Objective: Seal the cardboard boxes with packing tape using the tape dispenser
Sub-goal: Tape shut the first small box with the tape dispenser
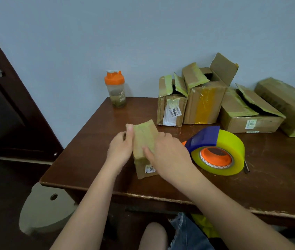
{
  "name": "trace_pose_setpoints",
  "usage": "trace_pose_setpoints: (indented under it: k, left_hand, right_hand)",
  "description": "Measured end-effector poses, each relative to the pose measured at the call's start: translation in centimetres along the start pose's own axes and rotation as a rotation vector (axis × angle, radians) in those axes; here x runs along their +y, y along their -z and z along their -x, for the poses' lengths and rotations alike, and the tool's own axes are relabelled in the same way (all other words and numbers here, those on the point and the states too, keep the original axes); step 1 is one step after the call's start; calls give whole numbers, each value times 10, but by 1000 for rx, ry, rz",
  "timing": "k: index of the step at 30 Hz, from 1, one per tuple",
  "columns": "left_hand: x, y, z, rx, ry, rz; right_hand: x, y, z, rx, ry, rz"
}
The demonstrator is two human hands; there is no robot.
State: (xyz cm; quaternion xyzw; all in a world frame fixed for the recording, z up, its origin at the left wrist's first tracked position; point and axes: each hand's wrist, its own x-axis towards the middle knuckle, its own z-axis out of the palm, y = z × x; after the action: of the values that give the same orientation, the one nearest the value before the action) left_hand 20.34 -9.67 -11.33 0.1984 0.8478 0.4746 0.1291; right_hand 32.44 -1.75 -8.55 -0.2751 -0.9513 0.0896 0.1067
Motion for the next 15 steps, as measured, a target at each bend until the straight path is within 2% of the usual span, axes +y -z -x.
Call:
trace_pose_setpoints:
  k: [3, 6, 9, 11, 13, 15]
  left_hand:
    - [1, -1, 7, -203, 9, 204]
    - [1, 2, 9, -247, -1, 240]
    - [10, 3, 14, -224, -55, 120]
    - [15, 5, 18, -120, -104, -63]
    - [19, 7, 28, -22, -192, -196]
    - [22, 7, 39, -71, -294, -248]
  right_hand:
    - [7, 2, -12, -28, -28, -27]
    - [12, 7, -15, -70, -29, -45]
    - [17, 21, -15, -74, 63, 140]
    - [26, 40, -12, -5, 131, 259]
    - [43, 60, -11, 8, 119, 304]
    - [64, 78, -8, -92, 46, 330]
